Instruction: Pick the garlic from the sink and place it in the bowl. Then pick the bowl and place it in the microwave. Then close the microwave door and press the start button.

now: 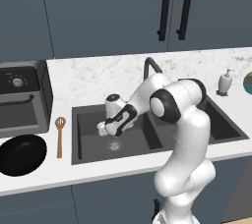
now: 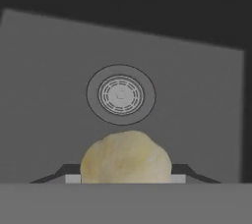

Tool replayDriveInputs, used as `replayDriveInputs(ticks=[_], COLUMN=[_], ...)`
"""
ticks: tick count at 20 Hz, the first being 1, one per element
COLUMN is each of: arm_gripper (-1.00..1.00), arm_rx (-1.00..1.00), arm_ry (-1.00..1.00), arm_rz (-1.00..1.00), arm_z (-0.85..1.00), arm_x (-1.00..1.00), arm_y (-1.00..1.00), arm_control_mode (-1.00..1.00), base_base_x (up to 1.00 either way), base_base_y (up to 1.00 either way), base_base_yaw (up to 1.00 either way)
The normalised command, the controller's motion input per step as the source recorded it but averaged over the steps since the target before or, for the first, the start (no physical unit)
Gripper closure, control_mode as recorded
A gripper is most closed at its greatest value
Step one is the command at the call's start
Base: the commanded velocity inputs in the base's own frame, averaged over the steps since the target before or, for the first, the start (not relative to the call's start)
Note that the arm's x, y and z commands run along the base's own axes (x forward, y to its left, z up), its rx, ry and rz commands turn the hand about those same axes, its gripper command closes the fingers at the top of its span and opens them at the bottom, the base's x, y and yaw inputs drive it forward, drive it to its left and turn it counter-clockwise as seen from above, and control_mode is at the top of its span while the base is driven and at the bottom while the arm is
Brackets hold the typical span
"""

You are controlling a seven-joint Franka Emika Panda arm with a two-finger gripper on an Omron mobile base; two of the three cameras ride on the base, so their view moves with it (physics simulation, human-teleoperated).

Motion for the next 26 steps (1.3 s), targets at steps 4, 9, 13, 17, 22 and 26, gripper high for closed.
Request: replayDriveInputs(ticks=[4, 9, 13, 17, 22, 26], arm_gripper=[1.00, 1.00, 1.00, 1.00, 1.00, 1.00], arm_rx=[0.00, 0.07, 0.14, 0.08, 0.01, 0.00], arm_ry=[0.02, 0.01, 0.00, 0.00, 0.00, 0.02], arm_rz=[0.02, 0.06, 0.17, 0.26, 0.25, 0.27], arm_z=[1.00, 1.00, 1.00, 0.67, 0.52, 0.33], arm_x=[-0.05, -0.68, -1.00, -1.00, -0.89, -0.09], arm_y=[0.56, 0.38, 0.30, 0.61, 0.92, 1.00], arm_control_mode=[-1.00, -1.00, -1.00, -1.00, -1.00, -1.00], base_base_x=[0.00, 0.00, 0.00, 0.00, 0.00, 0.00], base_base_y=[0.00, 0.00, 0.00, 0.00, 0.00, 0.00], base_base_yaw=[0.00, 0.00, 0.00, 0.00, 0.00, 0.00])
